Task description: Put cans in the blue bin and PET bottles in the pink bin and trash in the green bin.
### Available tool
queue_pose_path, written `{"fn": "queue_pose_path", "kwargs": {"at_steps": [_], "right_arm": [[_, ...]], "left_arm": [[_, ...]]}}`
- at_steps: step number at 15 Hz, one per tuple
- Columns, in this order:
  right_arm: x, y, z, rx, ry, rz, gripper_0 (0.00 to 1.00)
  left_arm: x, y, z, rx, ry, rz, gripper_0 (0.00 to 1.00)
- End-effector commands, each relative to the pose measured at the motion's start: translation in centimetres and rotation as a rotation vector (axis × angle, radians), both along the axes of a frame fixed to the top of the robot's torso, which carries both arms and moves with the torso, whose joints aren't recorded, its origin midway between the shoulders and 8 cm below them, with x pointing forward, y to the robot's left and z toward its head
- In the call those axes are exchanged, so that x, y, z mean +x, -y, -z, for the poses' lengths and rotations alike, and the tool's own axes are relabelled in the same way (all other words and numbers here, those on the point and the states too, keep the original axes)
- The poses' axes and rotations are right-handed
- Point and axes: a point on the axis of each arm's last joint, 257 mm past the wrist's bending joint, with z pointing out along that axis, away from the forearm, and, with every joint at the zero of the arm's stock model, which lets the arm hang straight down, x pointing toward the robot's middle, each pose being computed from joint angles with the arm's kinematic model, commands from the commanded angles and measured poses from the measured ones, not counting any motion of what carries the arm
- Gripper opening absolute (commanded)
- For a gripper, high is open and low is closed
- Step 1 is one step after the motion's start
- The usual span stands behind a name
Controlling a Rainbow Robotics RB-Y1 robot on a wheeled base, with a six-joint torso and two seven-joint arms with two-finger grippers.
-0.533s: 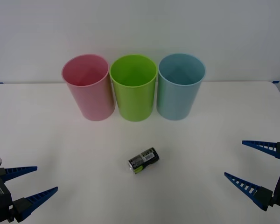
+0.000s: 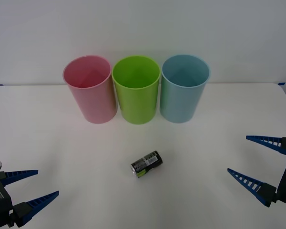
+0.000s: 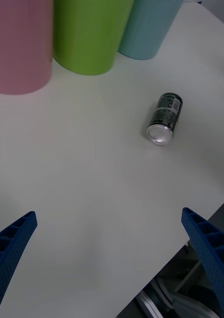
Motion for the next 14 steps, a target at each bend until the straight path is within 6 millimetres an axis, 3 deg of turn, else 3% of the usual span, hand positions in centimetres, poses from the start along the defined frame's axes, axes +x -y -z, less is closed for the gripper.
{"fn": "queue_pose_path", "kwargs": {"at_steps": [1,5,8,14], "right_arm": [[0.5,-0.6,-1.5,-0.063,0.045,-0.058,1.00],[0.3,-2.8,-2.4,-0.131,0.075,-0.164,1.00],[0.3,-5.7,-2.7,-0.207,0.119,-0.261,1.00],[1.3,-10.3,-1.5,-0.367,0.202,-0.394,1.00]], "left_arm": [[0.0,0.0,0.0,0.000,0.000,0.000,1.00],[0.0,0.0,0.0,0.000,0.000,0.000,1.00],[0.0,0.0,0.0,0.000,0.000,0.000,1.00],[0.0,0.0,0.0,0.000,0.000,0.000,1.00]]}}
